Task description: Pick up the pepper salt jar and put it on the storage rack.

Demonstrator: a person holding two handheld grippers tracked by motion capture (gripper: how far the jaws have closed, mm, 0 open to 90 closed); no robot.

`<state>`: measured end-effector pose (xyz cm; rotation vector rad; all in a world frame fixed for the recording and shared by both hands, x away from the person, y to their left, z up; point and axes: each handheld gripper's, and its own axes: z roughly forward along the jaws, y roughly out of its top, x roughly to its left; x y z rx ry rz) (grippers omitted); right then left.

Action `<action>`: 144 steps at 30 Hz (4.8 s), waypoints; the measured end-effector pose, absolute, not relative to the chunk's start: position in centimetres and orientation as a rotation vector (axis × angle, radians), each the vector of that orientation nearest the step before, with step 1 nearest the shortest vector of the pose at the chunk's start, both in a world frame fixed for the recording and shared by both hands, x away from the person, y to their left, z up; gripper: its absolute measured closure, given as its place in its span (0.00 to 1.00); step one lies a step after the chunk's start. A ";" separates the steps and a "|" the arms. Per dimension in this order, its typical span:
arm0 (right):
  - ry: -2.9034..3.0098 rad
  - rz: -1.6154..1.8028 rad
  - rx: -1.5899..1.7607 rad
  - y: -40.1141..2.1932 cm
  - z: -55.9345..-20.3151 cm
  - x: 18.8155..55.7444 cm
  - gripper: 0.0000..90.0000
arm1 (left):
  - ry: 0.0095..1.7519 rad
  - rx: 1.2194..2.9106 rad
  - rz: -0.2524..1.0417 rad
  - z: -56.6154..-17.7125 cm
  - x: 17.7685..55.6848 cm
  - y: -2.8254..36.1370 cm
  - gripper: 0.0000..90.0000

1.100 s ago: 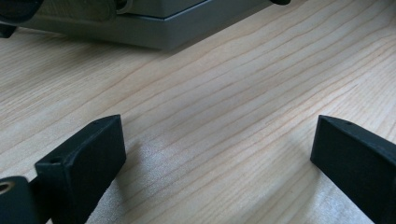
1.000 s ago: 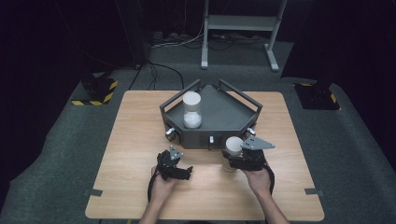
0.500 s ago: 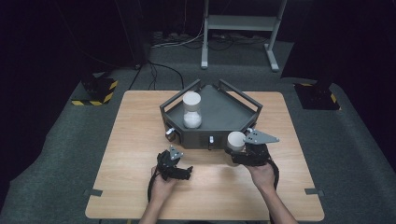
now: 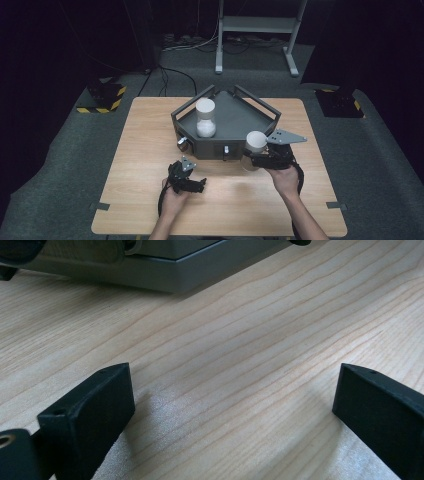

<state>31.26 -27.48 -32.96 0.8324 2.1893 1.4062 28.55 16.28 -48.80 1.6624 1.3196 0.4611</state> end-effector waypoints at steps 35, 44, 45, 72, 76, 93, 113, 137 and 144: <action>2.150 1.390 0.838 -25.8 -27.9 34.9 0.39 | 1.320 1.659 0.450 -48.8 28.6 16.5 0.04; 2.131 1.362 0.892 -24.9 -27.9 36.3 0.39 | 1.321 1.656 0.449 -48.8 28.6 16.5 0.04; 2.129 1.358 0.902 -24.8 -28.0 36.5 0.39 | 1.320 1.660 0.451 -48.8 28.6 16.5 0.04; 2.098 1.273 0.995 -20.9 -29.0 39.7 0.39 | 1.321 1.654 0.445 -48.8 28.6 16.6 0.04; 2.102 1.272 1.000 -20.7 -29.2 39.9 0.38 | 1.320 1.655 0.444 -48.8 28.6 16.7 0.04; 2.114 1.238 0.990 -20.2 -29.7 40.0 0.38 | 1.320 1.654 0.444 -48.8 28.6 16.6 0.04; 2.115 1.251 0.977 -20.6 -30.1 39.8 0.38 | 1.323 1.650 0.440 -48.8 28.6 16.7 0.04; 2.074 1.326 0.991 -22.5 -31.7 38.3 0.14 | 1.323 1.647 0.436 -48.8 28.6 16.7 0.04; 2.073 1.345 0.988 -23.6 -32.6 37.4 0.14 | 1.321 1.653 0.443 -48.8 28.6 16.6 0.04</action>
